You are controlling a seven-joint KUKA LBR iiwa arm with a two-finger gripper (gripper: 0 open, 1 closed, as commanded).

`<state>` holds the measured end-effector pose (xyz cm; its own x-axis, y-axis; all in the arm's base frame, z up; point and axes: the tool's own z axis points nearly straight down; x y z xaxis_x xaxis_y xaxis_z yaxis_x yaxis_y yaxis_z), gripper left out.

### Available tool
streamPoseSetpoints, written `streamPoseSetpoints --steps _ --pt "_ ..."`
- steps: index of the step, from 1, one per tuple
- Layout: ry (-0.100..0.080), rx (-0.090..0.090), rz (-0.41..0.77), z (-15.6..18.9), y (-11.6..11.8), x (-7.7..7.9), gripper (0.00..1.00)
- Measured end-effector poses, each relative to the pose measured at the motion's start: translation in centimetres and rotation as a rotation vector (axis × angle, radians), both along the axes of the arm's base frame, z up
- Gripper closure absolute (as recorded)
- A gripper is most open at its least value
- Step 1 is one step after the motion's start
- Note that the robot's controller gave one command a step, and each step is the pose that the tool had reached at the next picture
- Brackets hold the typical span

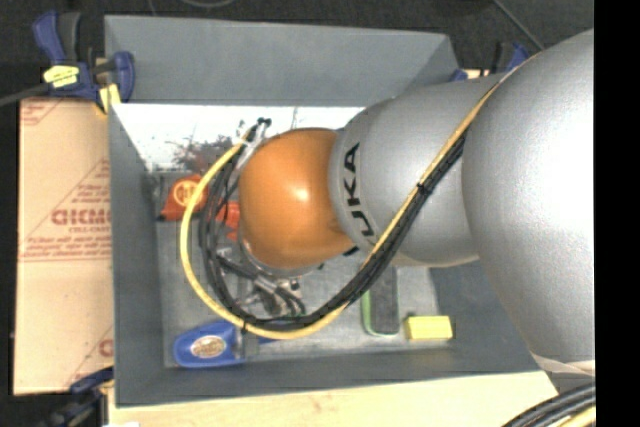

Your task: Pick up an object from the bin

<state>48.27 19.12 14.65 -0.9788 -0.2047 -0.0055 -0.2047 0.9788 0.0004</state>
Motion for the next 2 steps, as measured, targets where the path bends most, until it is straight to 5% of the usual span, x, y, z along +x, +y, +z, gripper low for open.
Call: streamPoseSetpoints --steps 2 --pt "-0.004 -0.002 0.35 -6.6 0.9 -0.1 0.0"
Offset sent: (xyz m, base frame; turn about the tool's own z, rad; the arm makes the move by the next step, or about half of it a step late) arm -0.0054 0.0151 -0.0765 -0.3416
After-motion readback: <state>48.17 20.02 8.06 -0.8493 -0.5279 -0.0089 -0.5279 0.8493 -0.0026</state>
